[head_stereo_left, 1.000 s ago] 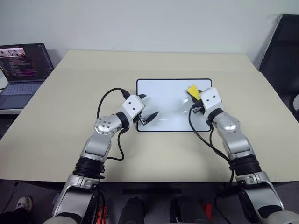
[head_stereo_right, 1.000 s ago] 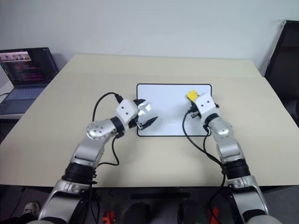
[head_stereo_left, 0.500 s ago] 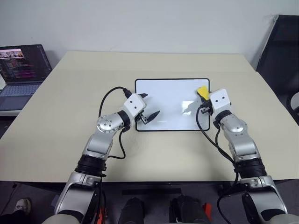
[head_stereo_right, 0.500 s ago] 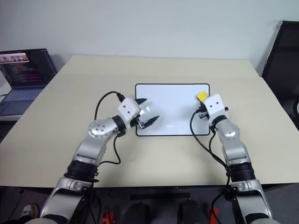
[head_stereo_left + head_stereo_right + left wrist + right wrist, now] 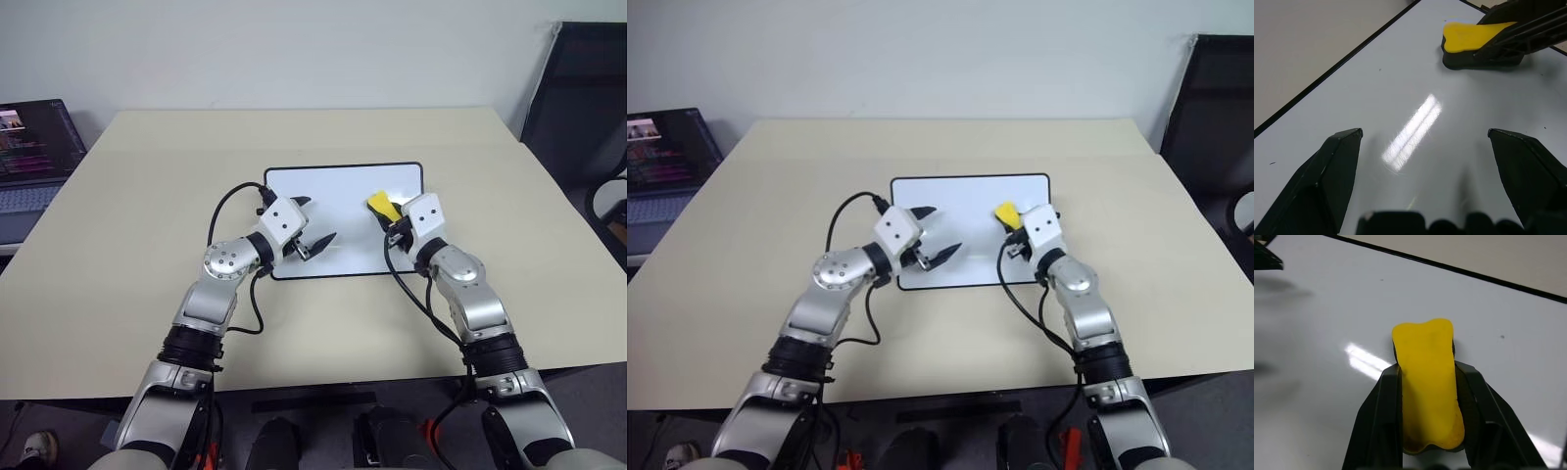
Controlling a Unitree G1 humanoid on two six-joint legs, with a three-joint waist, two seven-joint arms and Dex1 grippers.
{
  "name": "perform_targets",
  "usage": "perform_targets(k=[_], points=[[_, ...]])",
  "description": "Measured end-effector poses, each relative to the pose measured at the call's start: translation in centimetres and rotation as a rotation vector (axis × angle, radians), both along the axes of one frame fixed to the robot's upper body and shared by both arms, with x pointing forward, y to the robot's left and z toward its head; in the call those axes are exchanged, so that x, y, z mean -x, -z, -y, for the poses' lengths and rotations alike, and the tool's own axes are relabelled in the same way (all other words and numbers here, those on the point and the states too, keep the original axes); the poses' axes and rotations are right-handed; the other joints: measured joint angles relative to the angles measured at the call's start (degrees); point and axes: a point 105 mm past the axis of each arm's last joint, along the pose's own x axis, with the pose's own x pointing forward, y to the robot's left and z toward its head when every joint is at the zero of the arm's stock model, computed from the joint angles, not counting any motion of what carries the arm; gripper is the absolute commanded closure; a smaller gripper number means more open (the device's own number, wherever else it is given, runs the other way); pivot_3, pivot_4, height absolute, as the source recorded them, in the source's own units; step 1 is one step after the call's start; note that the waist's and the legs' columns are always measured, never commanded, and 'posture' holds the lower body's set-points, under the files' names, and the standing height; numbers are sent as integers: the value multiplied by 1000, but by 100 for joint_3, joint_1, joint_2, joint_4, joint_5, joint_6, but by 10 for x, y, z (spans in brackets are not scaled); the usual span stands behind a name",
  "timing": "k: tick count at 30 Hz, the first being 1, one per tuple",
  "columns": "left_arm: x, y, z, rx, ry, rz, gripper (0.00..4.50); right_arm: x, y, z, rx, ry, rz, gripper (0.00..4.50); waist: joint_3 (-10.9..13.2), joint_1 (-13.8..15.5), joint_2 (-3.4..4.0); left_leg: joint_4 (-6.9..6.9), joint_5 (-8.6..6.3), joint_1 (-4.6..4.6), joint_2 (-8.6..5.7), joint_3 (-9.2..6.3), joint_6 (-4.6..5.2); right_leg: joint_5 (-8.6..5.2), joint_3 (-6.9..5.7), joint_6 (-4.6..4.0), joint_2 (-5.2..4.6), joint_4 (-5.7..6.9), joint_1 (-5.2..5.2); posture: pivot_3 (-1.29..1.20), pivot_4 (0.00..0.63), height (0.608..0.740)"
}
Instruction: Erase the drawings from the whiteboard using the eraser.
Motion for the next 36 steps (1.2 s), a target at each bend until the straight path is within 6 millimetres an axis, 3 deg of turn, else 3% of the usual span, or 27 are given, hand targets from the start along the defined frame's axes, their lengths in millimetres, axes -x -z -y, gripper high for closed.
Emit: perform_targets(k=[12,18,25,36], points=[[3,1,1,7,15,-6,0,14,5,15,39,9,4,3377,3,131,4,-2,-1,-24,-2,-5,-1,-1,-9,0,-3,-18,-11,0,150,740],[19,-1,10,78,102,-55,0,39,9,19,12,1,-54,3377,11,154,11,-2,-1,-71,-3,-7,-1,-1,-10,2,-5,-17,-54,0,150,740],[41,0,28,155,279,-175,0,72,-11,67,37,147,-62,3377,15,164,14,-2,-1,-70,-8,-9,-2,-4,-14,5,-7,-20,-51,0,150,740],[60,23,50,83,532,-332,0,101,28,132,-17,482,-316,3377,17,150,15,0,-1,-68,-8,-7,-2,-6,-12,1,-4,-18,-52,0,150,740]])
